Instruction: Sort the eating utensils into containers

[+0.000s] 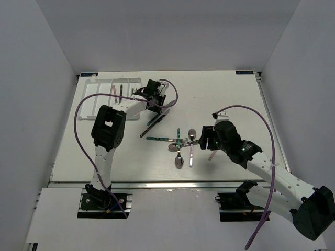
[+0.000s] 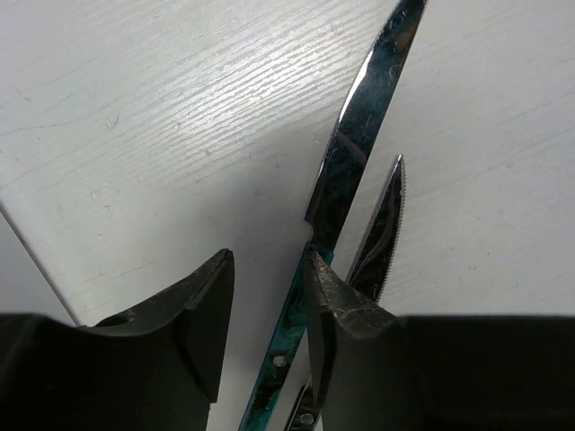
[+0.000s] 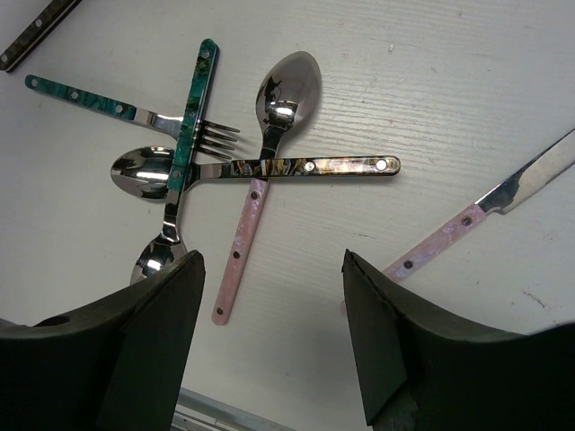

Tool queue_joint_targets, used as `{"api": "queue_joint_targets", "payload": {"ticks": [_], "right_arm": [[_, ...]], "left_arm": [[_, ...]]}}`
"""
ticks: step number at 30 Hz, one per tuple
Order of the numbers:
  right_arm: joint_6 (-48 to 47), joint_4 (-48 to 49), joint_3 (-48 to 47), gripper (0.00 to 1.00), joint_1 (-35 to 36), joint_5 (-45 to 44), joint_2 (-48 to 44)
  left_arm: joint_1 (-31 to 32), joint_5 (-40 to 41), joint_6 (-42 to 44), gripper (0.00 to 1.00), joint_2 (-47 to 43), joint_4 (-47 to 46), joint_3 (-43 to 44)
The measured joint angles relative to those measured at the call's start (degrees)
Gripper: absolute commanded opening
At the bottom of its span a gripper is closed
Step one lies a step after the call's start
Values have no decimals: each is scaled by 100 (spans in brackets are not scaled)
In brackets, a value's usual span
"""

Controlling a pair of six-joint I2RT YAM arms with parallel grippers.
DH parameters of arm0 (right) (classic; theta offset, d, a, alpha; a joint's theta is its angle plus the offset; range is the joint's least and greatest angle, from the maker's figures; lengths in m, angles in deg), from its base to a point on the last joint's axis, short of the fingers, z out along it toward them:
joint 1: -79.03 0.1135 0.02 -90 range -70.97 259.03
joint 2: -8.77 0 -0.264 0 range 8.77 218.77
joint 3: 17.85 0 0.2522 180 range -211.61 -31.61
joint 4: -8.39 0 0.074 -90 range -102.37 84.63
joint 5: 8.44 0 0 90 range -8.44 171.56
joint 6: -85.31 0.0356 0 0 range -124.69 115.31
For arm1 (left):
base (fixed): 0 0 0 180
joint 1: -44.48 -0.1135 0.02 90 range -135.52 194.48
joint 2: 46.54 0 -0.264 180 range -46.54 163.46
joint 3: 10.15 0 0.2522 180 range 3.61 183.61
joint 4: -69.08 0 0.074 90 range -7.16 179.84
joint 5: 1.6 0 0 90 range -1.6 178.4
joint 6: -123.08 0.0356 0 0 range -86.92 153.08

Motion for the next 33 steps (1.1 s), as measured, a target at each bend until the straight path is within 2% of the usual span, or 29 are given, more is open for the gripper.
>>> {"api": "queue_joint_targets", "payload": {"ticks": [3, 9, 14, 21, 26, 30, 31, 33], "right_arm": [[-2, 0, 0, 68, 0, 0, 0], [-2, 4, 0, 68, 0, 4, 0], [-2, 4, 0, 68, 0, 24, 0], [-4, 4, 0, 68, 0, 42, 0], [-7, 7, 0, 68, 0, 44, 0], [-9, 7, 0, 68, 0, 48, 0], [-11, 7, 0, 68, 0, 57, 0], [-13, 7, 0, 68, 0, 63, 0]], "left_arm": [[-2, -2, -107, 57, -42, -186, -118], [0, -81, -411, 58, -310, -634, -723], [0, -267, -520, 50, -367, -839, -883], [37, -199, -511, 42, -345, -673, -811], [153, 129, -413, 32, -140, -378, -448], [223, 219, -341, 16, -17, -227, -232], [227, 214, -337, 6, 17, -181, -160], [227, 208, -334, 0, 94, -96, -15]]}}
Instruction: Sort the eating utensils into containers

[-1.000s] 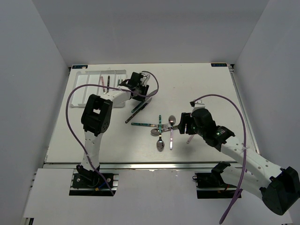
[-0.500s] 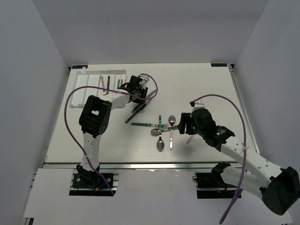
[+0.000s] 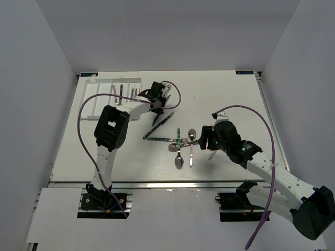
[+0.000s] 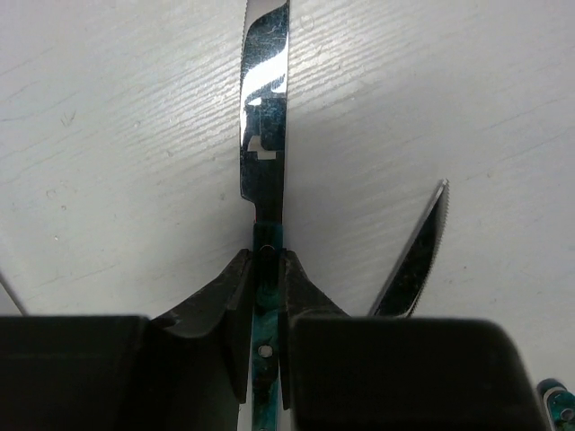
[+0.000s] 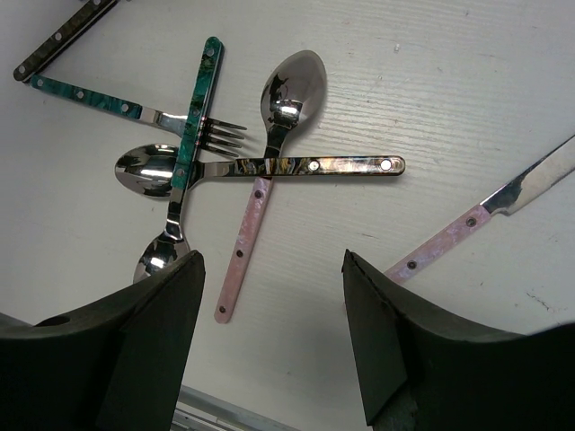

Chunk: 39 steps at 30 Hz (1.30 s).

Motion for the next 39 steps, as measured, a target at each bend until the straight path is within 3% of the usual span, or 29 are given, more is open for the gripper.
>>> {"api": "queue_joint_targets", "payload": {"ticks": [10, 16, 21, 26, 34, 39], "right_arm": [[-13, 4, 0, 68, 0, 13, 0], [-13, 15, 9, 68, 0, 68, -13], [-15, 52, 76, 68, 2, 98, -55], [-26, 59, 76, 68, 0, 146, -105], [-33, 122, 76, 68, 0, 367, -240], [-57, 219, 79, 68, 0, 450, -140]], "left_arm": [[-2, 299, -52, 0, 68, 216, 326], [-203, 841, -116, 0, -638, 92, 328], [-1257, 734, -20, 0, -1176, -192, 503], [-2566, 592, 581, 0, -1014, -455, 549], [-3976, -1202, 981, 0, -1001, -1394, -597], [-4240, -1965, 988, 0, -968, -1871, -603]]}}
